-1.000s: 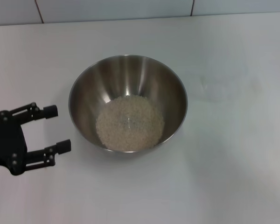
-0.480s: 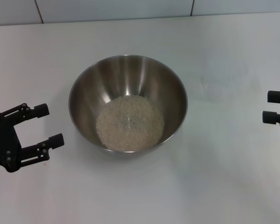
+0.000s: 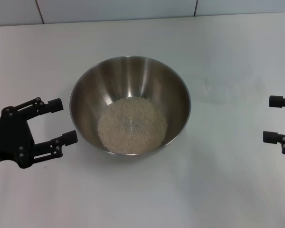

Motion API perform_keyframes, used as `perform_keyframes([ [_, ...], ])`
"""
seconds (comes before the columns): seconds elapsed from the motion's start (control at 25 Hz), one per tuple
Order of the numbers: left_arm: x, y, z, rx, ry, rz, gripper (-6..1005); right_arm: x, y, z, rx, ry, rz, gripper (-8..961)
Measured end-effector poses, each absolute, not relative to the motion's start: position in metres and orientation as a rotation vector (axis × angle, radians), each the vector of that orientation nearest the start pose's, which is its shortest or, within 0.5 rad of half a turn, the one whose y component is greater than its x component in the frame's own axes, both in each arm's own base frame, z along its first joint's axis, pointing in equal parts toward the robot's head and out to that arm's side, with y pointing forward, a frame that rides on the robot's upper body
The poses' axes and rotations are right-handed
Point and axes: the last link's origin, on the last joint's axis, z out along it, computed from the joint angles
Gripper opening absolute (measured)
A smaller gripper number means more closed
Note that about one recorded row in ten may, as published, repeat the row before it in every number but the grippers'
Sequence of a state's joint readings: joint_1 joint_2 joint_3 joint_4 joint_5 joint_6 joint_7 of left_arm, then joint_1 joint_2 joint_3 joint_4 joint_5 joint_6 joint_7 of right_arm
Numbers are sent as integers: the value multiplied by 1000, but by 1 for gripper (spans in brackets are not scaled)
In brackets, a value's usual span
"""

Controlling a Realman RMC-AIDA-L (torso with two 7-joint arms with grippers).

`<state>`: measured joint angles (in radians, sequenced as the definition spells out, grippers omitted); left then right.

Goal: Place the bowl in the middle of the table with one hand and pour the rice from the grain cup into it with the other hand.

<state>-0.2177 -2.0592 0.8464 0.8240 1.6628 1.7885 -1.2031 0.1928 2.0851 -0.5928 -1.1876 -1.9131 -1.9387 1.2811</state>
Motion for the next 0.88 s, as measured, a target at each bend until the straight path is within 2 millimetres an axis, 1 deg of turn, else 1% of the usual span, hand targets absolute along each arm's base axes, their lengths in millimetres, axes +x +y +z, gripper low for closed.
perform_keyframes([
  [0.12,-281,254,36,-2659,-359,-959,796,293,235,91,-2642,126,635,730],
  [0.24,-281,254,35,-2659,-356,-956,796,295,235,88,-2623,86,662,750],
  [0.32,-281,254,35,-2658,-353,-957,796,296,236,85,-2569,45,725,750],
  [0.4,-281,254,34,-2658,-353,-959,796,296,237,85,-2550,43,740,750],
  [0.48,-282,254,33,-2660,-361,-960,796,296,241,85,-2537,55,742,751],
  [0.52,-281,254,32,-2661,-362,-960,796,295,247,82,-2536,68,744,751],
  [0.56,-281,254,32,-2661,-362,-960,796,295,247,82,-2536,68,744,751],
  [0.72,-281,255,31,-2663,-367,-959,797,290,255,73,-2579,69,755,751],
  [0.88,-282,254,30,-2663,-367,-961,797,288,257,71,-2586,65,767,751],
])
